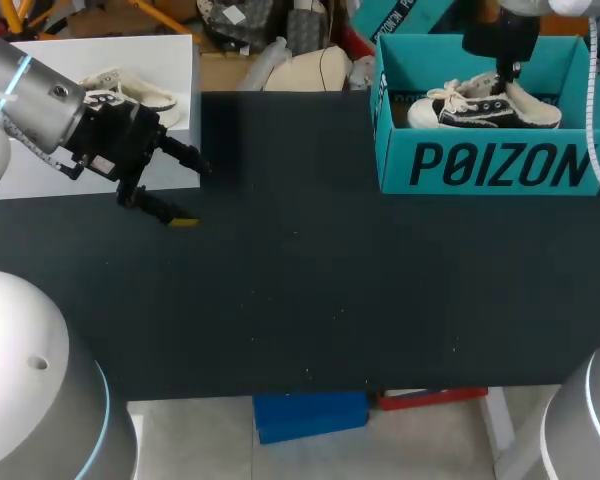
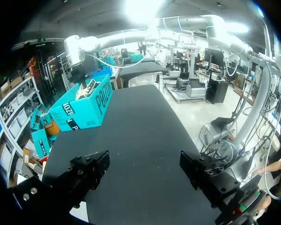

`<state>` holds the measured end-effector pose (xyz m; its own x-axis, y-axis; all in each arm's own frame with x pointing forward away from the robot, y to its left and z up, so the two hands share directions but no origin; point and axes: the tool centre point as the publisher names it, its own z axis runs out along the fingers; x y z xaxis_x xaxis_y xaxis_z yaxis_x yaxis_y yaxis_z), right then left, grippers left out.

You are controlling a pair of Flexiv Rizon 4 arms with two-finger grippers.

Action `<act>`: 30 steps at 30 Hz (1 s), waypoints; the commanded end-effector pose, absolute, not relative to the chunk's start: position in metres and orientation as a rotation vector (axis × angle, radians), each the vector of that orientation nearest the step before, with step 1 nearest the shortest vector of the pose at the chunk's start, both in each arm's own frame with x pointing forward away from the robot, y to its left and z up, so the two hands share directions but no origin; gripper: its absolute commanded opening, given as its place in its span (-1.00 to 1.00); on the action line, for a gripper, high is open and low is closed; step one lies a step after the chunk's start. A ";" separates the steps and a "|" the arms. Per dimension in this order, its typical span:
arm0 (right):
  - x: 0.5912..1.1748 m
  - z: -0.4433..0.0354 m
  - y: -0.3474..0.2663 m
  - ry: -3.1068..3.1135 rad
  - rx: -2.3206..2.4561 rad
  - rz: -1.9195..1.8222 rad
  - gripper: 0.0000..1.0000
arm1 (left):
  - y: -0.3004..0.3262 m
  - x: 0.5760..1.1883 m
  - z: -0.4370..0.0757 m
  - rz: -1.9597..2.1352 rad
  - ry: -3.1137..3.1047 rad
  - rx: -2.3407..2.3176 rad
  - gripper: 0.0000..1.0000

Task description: Take the shoe out of the shoebox, open the shoe tongue, remove and reinsert the insole, then place the shoe into the shoebox

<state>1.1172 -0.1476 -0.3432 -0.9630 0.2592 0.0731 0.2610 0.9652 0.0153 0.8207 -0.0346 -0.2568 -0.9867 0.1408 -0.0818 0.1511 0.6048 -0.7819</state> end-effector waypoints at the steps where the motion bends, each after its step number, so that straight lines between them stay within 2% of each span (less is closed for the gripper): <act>1: 1.121 -0.360 -0.145 -3.049 -0.410 -0.023 -1.00 | -0.034 0.820 -0.256 -1.362 2.806 0.254 1.00; 20: 1.104 -0.402 -0.137 -2.968 -0.381 0.015 -1.00 | -0.034 0.820 -0.256 -1.362 2.806 0.254 1.00; 21: 1.103 -0.403 -0.138 -2.967 -0.399 0.007 -0.78 | -0.034 0.820 -0.256 -1.362 2.806 0.254 1.00; 22: 1.103 -0.403 -0.138 -2.964 -0.413 -0.014 -0.08 | -0.034 0.820 -0.256 -1.362 2.806 0.254 1.00; 23: 1.102 -0.404 -0.138 -2.965 -0.416 -0.007 1.00 | -0.034 0.820 -0.256 -1.362 2.806 0.254 1.00; 30: 1.100 -0.395 -0.140 -2.994 -0.538 0.040 1.00 | -0.034 0.820 -0.256 -1.362 2.806 0.254 1.00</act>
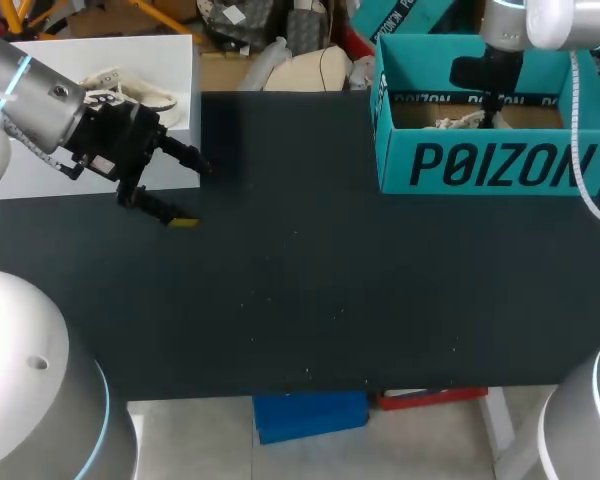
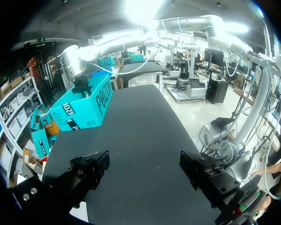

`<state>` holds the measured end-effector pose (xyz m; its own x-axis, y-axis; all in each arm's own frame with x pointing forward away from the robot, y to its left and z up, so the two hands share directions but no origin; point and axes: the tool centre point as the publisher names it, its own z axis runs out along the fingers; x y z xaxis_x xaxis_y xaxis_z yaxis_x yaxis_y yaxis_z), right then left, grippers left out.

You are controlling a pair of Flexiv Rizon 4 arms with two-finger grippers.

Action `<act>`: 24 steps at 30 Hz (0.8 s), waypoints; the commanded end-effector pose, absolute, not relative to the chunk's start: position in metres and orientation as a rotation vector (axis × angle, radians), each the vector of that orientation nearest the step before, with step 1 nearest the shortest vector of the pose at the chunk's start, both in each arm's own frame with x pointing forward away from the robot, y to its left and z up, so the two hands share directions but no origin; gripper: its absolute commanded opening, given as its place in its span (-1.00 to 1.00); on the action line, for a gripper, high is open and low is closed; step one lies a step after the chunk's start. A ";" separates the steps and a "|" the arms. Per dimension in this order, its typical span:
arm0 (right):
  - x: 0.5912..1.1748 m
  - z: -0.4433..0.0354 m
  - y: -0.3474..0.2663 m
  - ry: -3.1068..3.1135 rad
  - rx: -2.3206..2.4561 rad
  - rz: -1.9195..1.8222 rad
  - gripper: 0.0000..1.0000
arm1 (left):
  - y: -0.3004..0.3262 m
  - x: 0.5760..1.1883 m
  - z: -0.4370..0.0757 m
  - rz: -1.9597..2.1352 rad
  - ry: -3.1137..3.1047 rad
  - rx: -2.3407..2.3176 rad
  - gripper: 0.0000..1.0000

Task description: Take the shoe out of the shoebox, open the shoe tongue, remove and reinsert the insole, then place the shoe into the shoebox

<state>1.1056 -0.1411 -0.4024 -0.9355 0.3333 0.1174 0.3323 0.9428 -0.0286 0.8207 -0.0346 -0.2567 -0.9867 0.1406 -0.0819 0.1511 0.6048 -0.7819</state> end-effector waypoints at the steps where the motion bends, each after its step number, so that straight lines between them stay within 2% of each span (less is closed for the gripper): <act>1: 1.099 -0.390 -0.142 -3.004 -0.549 0.051 1.00 | -0.034 0.820 -0.256 -1.362 2.806 0.254 1.00; 10: 1.091 -0.340 -0.155 -3.044 -0.646 0.151 1.00 | -0.034 0.820 -0.256 -1.362 2.806 0.254 1.00; 24: 1.081 -0.210 -0.146 -3.167 -0.757 0.357 1.00 | -0.034 0.820 -0.256 -1.362 2.806 0.254 1.00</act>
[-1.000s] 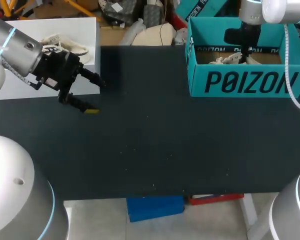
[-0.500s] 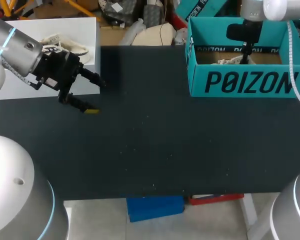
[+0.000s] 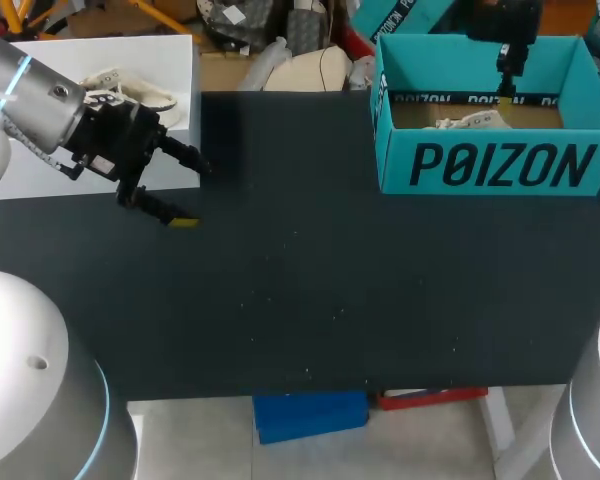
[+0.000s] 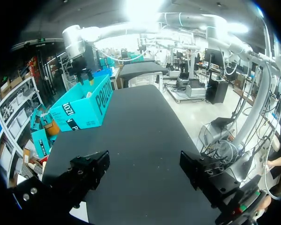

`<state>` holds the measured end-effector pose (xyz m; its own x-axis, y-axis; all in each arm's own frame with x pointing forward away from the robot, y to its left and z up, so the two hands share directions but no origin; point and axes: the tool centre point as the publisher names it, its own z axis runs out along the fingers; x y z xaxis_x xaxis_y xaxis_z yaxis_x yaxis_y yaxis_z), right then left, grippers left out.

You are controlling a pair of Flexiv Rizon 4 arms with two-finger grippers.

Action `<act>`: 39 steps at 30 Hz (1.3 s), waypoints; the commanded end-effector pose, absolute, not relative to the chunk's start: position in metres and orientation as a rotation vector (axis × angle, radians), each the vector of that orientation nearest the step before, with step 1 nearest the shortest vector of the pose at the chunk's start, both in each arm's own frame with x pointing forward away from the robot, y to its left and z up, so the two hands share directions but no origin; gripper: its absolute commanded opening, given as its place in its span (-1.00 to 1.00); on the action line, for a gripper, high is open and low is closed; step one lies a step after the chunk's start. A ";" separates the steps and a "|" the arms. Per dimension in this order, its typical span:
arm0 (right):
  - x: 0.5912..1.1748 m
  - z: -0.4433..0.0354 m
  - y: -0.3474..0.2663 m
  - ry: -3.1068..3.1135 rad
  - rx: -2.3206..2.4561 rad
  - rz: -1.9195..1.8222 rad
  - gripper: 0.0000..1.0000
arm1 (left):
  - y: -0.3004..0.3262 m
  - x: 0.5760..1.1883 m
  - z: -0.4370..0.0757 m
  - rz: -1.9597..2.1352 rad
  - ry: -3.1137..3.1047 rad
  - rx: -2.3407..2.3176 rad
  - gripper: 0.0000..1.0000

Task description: Take the shoe out of the shoebox, open the shoe tongue, remove and reinsert the insole, then place the shoe into the shoebox

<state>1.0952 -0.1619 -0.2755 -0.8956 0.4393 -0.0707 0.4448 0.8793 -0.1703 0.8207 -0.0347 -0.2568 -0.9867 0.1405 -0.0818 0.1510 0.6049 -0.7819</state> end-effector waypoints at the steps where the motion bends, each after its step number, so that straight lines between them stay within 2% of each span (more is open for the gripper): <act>1: 1.080 -0.201 -0.142 2.894 0.714 -0.330 1.00 | -0.034 0.820 -0.256 -1.362 2.806 0.254 1.00; 9: 1.059 -0.151 -0.088 2.927 0.780 -0.341 1.00 | -0.034 0.820 -0.256 -1.362 2.806 0.254 1.00; 16: 1.022 -0.136 -0.027 2.929 0.871 -0.317 1.00 | -0.034 0.820 -0.256 -1.362 2.806 0.254 1.00; 25: 0.974 -0.156 0.036 2.890 0.951 -0.239 1.00 | -0.034 0.820 -0.256 -1.362 2.806 0.254 1.00; 39: 0.922 -0.211 0.094 2.952 1.025 -0.067 1.00 | -0.034 0.820 -0.256 -1.362 2.806 0.254 1.00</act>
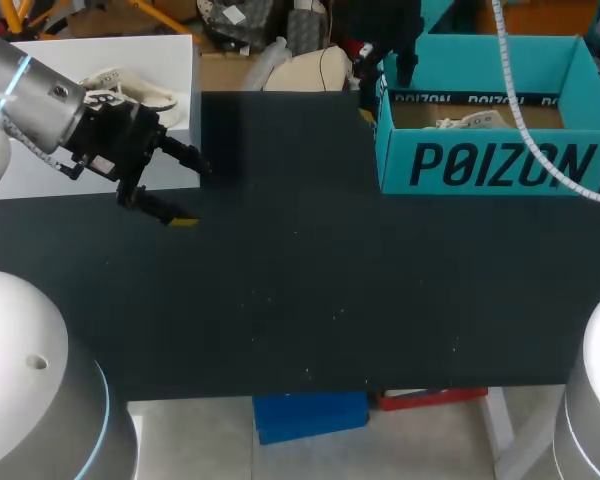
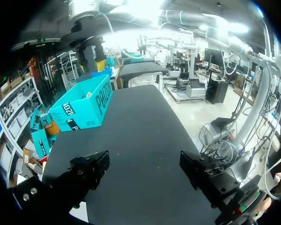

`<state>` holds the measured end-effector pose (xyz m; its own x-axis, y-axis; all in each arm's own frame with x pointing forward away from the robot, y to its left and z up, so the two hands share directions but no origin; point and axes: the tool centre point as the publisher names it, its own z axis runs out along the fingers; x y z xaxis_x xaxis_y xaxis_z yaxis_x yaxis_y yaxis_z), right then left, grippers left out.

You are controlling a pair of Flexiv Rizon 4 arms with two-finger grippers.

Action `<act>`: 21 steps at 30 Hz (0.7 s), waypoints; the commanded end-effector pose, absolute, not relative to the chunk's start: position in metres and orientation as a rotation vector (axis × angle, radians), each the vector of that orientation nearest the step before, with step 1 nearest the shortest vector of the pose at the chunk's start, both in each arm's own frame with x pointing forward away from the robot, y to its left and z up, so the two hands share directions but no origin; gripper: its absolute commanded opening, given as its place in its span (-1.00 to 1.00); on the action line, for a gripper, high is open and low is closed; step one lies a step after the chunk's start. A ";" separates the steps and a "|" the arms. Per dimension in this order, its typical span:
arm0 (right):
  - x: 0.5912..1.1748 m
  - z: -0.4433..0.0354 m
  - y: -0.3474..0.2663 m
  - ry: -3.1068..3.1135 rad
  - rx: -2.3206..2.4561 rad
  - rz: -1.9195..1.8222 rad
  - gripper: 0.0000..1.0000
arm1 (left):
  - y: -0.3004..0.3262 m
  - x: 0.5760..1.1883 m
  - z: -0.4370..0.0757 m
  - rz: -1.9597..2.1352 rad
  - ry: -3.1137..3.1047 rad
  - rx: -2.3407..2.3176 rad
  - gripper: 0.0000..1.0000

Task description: Take the shoe out of the shoebox, open the shoe tongue, remove and reinsert the insole, then place the shoe into the shoebox

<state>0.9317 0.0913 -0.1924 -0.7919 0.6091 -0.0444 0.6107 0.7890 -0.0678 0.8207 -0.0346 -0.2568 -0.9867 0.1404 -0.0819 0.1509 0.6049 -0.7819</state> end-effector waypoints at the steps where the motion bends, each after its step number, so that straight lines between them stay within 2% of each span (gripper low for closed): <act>1: 0.920 -0.214 0.096 2.964 1.023 -0.054 1.00 | -0.034 0.820 -0.256 -1.362 2.806 0.254 1.00; 17: 0.868 -0.292 0.116 3.030 1.139 -0.107 1.00 | -0.034 0.820 -0.256 -1.362 2.806 0.254 1.00; 21: 0.862 -0.298 0.115 2.996 1.190 -0.140 1.00 | -0.034 0.820 -0.256 -1.362 2.806 0.254 1.00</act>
